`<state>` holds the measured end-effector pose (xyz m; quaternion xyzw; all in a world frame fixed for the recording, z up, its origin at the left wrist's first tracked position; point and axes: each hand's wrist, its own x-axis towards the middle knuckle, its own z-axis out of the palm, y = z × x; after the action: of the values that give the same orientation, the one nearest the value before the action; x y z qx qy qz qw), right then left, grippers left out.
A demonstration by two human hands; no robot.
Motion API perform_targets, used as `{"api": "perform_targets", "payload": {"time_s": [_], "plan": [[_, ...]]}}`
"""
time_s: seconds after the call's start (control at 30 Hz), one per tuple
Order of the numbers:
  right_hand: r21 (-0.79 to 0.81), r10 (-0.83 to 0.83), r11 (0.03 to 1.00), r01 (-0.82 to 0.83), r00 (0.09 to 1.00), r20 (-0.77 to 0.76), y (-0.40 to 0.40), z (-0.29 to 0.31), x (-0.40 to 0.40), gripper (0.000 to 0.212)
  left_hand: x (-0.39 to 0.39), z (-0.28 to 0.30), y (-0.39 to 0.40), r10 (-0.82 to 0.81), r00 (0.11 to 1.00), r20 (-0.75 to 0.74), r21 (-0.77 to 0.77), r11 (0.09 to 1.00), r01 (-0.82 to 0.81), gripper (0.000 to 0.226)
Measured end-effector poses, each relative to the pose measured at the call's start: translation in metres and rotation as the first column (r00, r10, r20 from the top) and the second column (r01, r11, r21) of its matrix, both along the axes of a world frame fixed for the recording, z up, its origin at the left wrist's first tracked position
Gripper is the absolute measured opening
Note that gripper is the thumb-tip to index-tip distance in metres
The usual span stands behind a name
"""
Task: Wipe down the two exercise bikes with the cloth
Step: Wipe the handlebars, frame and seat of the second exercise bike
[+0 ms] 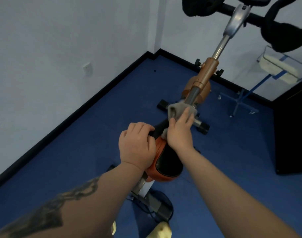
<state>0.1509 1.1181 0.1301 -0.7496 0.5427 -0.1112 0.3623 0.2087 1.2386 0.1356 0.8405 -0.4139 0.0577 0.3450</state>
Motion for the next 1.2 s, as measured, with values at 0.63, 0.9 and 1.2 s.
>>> {"api": "perform_targets", "payload": {"time_s": [0.63, 0.9, 1.2], "plan": [[-0.227, 0.084, 0.959, -0.166, 0.939, -0.332, 0.118, 0.016, -0.042, 0.053, 0.014, 0.005, 0.005, -0.122, 0.936, -0.33, -0.009, 0.992, 0.126, 0.027], [-0.324, -0.263, 0.93, 0.173, 0.929, -0.261, 0.121, 0.009, -0.015, 0.051, 0.034, -0.003, 0.012, -0.313, 0.915, -0.255, -0.007, 0.947, 0.322, 0.027], [0.061, -0.448, 0.89, 0.452, 0.845, 0.293, 0.102, 0.007, -0.036, 0.048, 0.035, -0.008, 0.013, -0.396, 0.891, -0.222, -0.029, 0.916, 0.4, 0.031]]}}
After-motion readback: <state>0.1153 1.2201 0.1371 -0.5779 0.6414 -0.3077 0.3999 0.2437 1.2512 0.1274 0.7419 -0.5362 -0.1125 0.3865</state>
